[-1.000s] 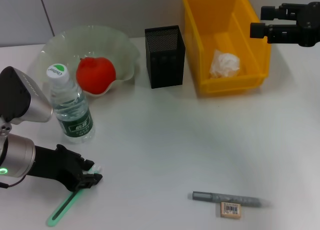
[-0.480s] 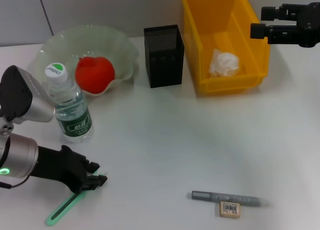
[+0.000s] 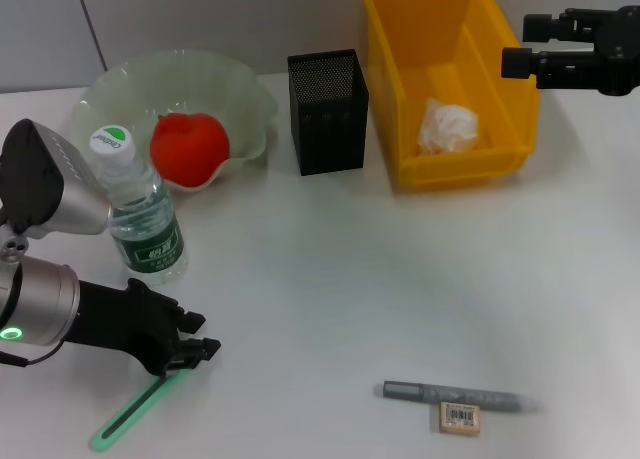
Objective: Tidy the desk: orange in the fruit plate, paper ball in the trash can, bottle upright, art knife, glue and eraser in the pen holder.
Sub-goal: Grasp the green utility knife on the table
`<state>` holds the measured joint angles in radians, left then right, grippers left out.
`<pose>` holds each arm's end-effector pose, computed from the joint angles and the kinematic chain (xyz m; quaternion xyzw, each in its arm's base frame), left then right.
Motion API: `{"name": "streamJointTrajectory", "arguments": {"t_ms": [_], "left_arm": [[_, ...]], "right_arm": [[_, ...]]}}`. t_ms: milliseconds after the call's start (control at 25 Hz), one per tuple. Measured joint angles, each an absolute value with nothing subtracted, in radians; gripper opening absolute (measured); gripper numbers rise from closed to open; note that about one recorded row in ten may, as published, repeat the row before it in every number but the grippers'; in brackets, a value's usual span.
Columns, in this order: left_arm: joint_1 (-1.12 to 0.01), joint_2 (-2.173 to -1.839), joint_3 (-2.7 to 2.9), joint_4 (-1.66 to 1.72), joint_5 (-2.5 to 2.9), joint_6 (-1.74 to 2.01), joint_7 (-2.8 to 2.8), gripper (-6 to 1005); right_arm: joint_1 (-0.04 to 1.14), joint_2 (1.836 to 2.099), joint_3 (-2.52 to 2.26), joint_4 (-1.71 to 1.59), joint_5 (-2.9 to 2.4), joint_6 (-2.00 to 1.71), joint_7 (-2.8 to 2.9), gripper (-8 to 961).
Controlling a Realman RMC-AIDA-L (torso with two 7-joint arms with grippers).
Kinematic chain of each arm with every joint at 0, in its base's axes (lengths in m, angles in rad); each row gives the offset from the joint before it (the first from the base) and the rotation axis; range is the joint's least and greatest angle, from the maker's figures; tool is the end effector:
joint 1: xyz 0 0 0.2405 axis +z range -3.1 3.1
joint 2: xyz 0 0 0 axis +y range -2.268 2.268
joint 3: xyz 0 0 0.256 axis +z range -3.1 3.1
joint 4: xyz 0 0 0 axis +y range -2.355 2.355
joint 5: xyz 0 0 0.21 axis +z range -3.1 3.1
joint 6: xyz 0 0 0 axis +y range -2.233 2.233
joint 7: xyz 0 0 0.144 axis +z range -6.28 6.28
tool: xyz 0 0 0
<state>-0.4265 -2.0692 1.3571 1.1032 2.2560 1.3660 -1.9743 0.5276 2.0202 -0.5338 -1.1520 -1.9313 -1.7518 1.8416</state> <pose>-0.2446 0.3227 -0.0329 -0.9673 -0.2299 0.0602 0.0883 0.2201 0.3474 0.1308 -0.9112 0.2279 0.2741 0.2063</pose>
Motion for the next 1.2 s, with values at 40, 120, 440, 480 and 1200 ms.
{"name": "streamJointTrajectory", "arguments": {"t_ms": [40, 120, 440, 480, 1200], "left_arm": [[-0.427, -2.069, 1.357, 1.103, 2.256, 1.366, -1.974, 362], [-0.427, -2.069, 1.361, 1.103, 2.259, 1.367, -1.964, 362], [-0.426, -2.067, 1.361, 1.097, 2.260, 1.368, -1.962, 368], [-0.426, -2.067, 1.360, 1.095, 2.260, 1.367, -1.962, 368], [-0.434, -2.066, 1.362, 1.084, 2.286, 1.358, -1.962, 370]], "right_arm": [[0.528, 2.020, -0.534, -1.152, -1.931, -1.752, 1.842, 756], [0.528, 2.020, -0.534, -1.152, -1.931, -1.752, 1.841, 756], [0.528, 2.021, -0.534, -1.152, -1.931, -1.752, 1.841, 755], [0.528, 2.021, -0.534, -1.152, -1.931, -1.752, 1.841, 755], [0.536, 2.021, -0.534, -1.148, -1.934, -1.746, 1.839, 755]]}}
